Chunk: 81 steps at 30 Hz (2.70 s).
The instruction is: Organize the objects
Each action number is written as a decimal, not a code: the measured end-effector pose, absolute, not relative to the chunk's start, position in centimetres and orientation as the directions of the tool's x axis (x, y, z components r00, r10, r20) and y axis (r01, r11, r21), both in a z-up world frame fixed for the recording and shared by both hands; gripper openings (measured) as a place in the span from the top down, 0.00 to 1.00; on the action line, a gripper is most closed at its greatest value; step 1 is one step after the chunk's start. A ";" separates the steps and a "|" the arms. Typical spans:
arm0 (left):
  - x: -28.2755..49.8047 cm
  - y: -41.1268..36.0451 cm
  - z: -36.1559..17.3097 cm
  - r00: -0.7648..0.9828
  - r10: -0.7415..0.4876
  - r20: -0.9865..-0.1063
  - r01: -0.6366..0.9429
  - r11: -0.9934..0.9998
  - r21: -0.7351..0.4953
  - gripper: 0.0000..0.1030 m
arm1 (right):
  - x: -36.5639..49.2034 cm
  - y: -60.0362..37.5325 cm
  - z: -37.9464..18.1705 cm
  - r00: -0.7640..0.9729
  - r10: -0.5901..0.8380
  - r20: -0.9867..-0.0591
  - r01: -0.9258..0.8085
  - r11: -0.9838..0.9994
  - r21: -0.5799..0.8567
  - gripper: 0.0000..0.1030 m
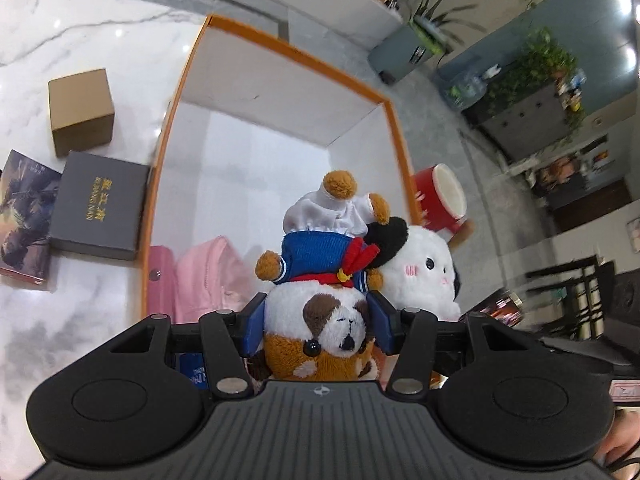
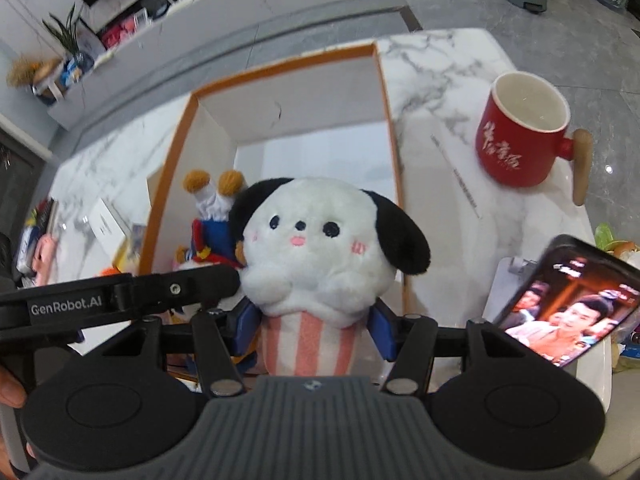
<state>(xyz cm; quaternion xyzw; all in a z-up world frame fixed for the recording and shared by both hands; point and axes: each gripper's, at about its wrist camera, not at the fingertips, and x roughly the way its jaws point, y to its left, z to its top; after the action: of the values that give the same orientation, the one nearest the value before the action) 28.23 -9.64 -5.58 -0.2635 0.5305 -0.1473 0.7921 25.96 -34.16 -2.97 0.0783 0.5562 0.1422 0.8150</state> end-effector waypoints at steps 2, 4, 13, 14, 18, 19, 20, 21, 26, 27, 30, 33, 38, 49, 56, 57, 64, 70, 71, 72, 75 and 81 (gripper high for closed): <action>28.2 -10.0 -5.6 0.375 -0.518 -0.769 -0.042 0.819 -0.573 0.41 | 26.0 -33.3 -3.3 0.331 0.286 -0.899 -0.166 0.956 0.243 0.43; 28.0 -10.4 -5.5 0.369 -0.507 -0.779 -0.037 0.830 -0.557 0.41 | 26.1 -32.7 -3.7 0.328 0.235 -0.915 -0.187 0.966 0.181 0.43; 28.4 -11.4 -5.4 0.324 -0.471 -0.820 -0.021 0.863 -0.504 0.33 | 26.4 -30.9 -4.5 0.260 0.113 -0.959 -0.277 0.960 0.038 0.40; 28.4 -11.5 -5.4 0.322 -0.464 -0.826 -0.018 0.869 -0.495 0.33 | 26.4 -30.7 -4.5 0.257 0.098 -0.961 -0.287 0.958 0.021 0.40; 28.3 -11.4 -5.3 0.312 -0.459 -0.832 -0.012 0.874 -0.486 0.33 | 26.5 -30.6 -4.5 0.242 0.084 -0.967 -0.298 0.955 0.008 0.40; 28.4 -11.5 -5.3 0.307 -0.458 -0.834 -0.006 0.876 -0.483 0.33 | 26.5 -30.8 -4.4 0.238 0.088 -0.967 -0.297 0.955 0.013 0.40; 28.4 -11.7 -5.2 0.303 -0.456 -0.837 0.008 0.879 -0.476 0.33 | 26.5 -30.9 -4.3 0.232 0.092 -0.968 -0.297 0.955 0.019 0.41; 28.5 -11.8 -5.2 0.298 -0.457 -0.838 0.032 0.882 -0.469 0.27 | 26.4 -31.0 -4.3 0.225 0.097 -0.970 -0.298 0.954 0.026 0.41; 28.2 -12.3 -4.6 0.284 -0.450 -0.846 0.118 0.893 -0.435 0.22 | 25.8 -31.2 -3.6 0.209 0.112 -0.972 -0.319 0.947 0.040 0.44; 28.1 -12.1 -4.5 0.281 -0.454 -0.845 0.122 0.891 -0.438 0.22 | 25.6 -31.2 -3.3 0.214 0.109 -0.971 -0.327 0.944 0.034 0.44; 27.9 -12.0 -3.6 0.280 -0.454 -0.846 0.166 0.891 -0.423 0.21 | 25.2 -31.3 -2.5 0.233 0.108 -0.966 -0.347 0.938 0.021 0.53; 27.8 -12.2 -2.4 0.304 -0.438 -0.846 0.201 0.898 -0.392 0.21 | 25.0 -31.4 -1.7 0.261 0.105 -0.959 -0.367 0.930 0.002 0.56; 27.9 -12.8 -0.7 0.341 -0.412 -0.845 0.282 0.902 -0.326 0.29 | 25.0 -31.2 -1.5 0.309 0.064 -0.949 -0.390 0.919 -0.065 0.63; 29.5 -14.4 -3.7 0.243 -0.405 -0.882 0.345 0.885 -0.311 0.55 | 26.0 -29.7 -2.8 0.426 0.045 -0.904 -0.551 0.805 -0.220 0.64; 30.2 -14.4 -4.6 0.212 -0.435 -0.875 0.346 0.871 -0.349 0.57 | 26.6 -28.2 -5.4 0.425 0.027 -0.905 -0.659 0.695 -0.289 0.65; 30.2 -14.2 -4.7 0.204 -0.444 -0.872 0.341 0.868 -0.362 0.57 | 26.7 -28.1 -5.7 0.421 0.024 -0.907 -0.670 0.682 -0.293 0.65; 30.9 -13.6 -6.4 0.174 -0.509 -0.843 0.294 0.844 -0.449 0.56 | 26.8 -27.6 -6.4 0.415 0.001 -0.910 -0.680 0.664 -0.309 0.70; 30.5 -13.0 -5.3 0.184 -0.504 -0.844 0.331 0.840 -0.430 0.52 | 26.1 -27.5 -5.5 0.435 0.017 -0.900 -0.653 0.694 -0.303 0.70; 30.5 -12.8 -5.0 0.188 -0.500 -0.845 0.338 0.841 -0.423 0.51 | 25.9 -27.5 -5.0 0.438 0.033 -0.899 -0.646 0.706 -0.289 0.71; 30.4 -12.6 -4.6 0.191 -0.498 -0.846 0.347 0.840 -0.416 0.47 | 25.7 -27.6 -4.5 0.438 0.050 -0.898 -0.639 0.720 -0.271 0.71; 30.0 -11.8 -2.7 0.210 -0.479 -0.852 0.393 0.840 -0.375 0.44 | 25.1 -27.7 -3.5 0.428 0.103 -0.898 -0.621 0.755 -0.210 0.71; 28.9 -11.9 -0.9 0.226 -0.345 -0.911 0.536 0.825 -0.180 0.45 | 24.9 -28.1 -2.2 0.388 0.233 -0.892 -0.538 0.843 -0.013 0.69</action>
<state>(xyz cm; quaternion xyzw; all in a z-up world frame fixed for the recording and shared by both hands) 28.91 -11.88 -0.85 0.0861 0.5541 -0.2830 0.7781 24.91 -28.09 -2.21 -0.1519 0.5008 0.2354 0.8190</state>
